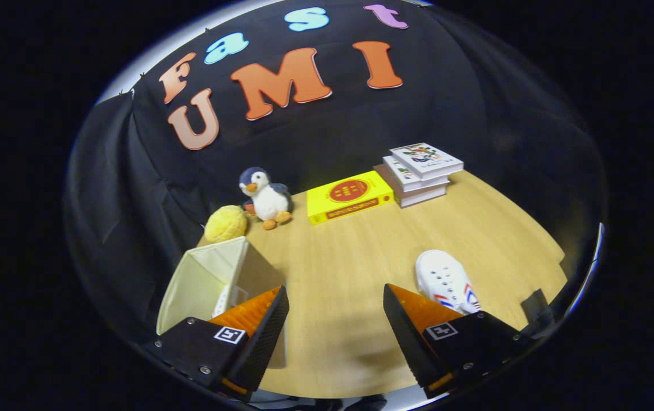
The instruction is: Open the storage box then place both shoes into the box .Put the left shoe in first, then the right shoe, with the right side of both shoes facing outward in a uniform manner.
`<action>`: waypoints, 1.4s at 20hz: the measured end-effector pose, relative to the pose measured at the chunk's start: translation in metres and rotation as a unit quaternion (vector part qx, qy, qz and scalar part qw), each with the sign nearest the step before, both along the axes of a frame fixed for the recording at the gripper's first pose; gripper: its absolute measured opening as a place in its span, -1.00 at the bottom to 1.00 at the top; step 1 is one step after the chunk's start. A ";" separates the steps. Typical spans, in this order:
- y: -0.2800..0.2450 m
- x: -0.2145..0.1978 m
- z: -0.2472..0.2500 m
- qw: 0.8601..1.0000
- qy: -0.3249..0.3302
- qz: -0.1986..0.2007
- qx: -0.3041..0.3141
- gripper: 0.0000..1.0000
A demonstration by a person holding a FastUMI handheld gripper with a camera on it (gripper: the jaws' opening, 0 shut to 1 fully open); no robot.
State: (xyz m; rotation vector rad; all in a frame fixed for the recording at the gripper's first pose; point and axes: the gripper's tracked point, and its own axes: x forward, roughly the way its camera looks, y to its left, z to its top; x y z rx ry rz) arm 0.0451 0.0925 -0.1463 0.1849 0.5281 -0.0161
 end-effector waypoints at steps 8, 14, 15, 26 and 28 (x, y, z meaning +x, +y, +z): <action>-0.139 0.001 -0.072 0.997 0.055 -0.047 -0.010 0.82; -0.150 0.004 -0.134 0.992 0.121 -0.018 -0.008 0.19; -0.150 0.005 -0.142 0.991 0.130 -0.017 -0.010 0.11; -0.137 0.011 -0.143 0.990 0.135 -0.032 0.003 -0.99; -0.126 0.010 -0.130 0.991 0.131 -0.034 0.004 -0.99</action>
